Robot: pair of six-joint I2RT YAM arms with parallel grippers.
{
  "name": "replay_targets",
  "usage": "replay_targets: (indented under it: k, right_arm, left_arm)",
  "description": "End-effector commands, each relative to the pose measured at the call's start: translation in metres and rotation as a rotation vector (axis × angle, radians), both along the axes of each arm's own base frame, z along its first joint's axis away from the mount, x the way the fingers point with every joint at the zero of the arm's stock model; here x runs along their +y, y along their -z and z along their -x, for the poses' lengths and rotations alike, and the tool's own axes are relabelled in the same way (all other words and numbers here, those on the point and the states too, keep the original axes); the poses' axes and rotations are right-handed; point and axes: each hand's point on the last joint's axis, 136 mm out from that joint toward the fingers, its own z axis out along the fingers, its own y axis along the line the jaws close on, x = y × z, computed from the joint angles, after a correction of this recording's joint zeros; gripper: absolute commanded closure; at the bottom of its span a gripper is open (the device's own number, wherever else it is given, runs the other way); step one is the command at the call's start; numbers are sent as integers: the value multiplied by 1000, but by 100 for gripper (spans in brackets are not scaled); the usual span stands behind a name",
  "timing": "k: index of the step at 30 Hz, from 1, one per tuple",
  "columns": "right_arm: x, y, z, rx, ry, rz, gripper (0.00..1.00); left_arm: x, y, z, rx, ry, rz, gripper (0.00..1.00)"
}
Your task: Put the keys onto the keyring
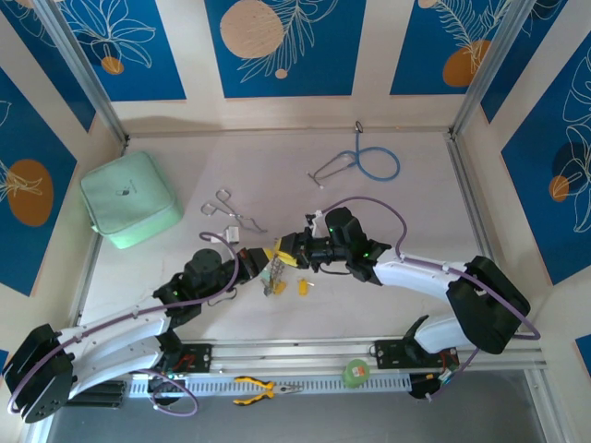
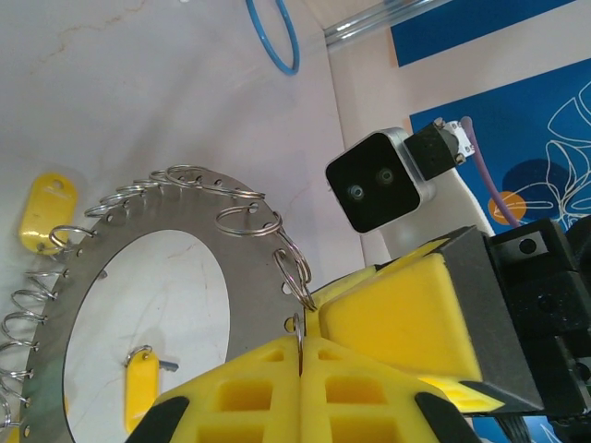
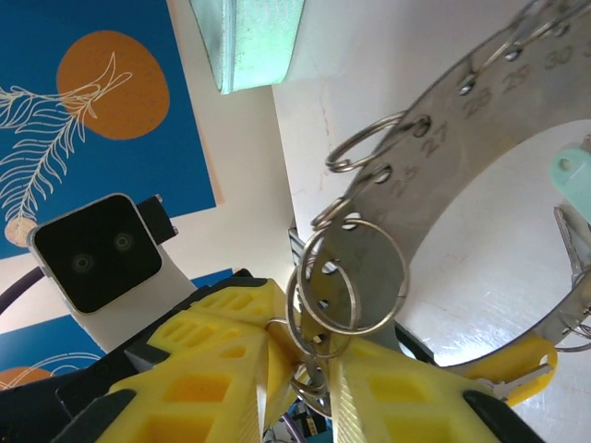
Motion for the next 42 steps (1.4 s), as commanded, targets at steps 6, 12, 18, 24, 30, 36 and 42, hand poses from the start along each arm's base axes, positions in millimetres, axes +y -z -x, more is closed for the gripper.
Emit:
replay_targets:
  k: [6, 12, 18, 24, 30, 36, 42]
  right_arm:
    - [8, -15, 3, -19, -30, -53, 84]
    - [10, -17, 2, -17, -30, -66, 93]
    - [8, -14, 0, -10, -16, -61, 100]
    - [-3, -11, 3, -4, -34, 6, 100]
    - [-21, -19, 13, -57, -102, 150, 100]
    - [-41, -29, 12, -169, -164, 277, 100]
    - [-40, -36, 9, -307, -246, 299, 100]
  left_arm:
    - [-8, -12, 1, 9, 17, 65, 100]
    - [-7, -6, -1, 38, 0, 65, 100]
    - [0, 0, -2, 37, -33, 51, 82]
    - [24, -5, -8, -127, -75, -184, 38]
    - [41, -1, -14, -279, -52, -474, 29]
    - [40, -16, -29, -491, -26, -655, 29]
    - [21, -27, -22, -790, 198, -848, 42]
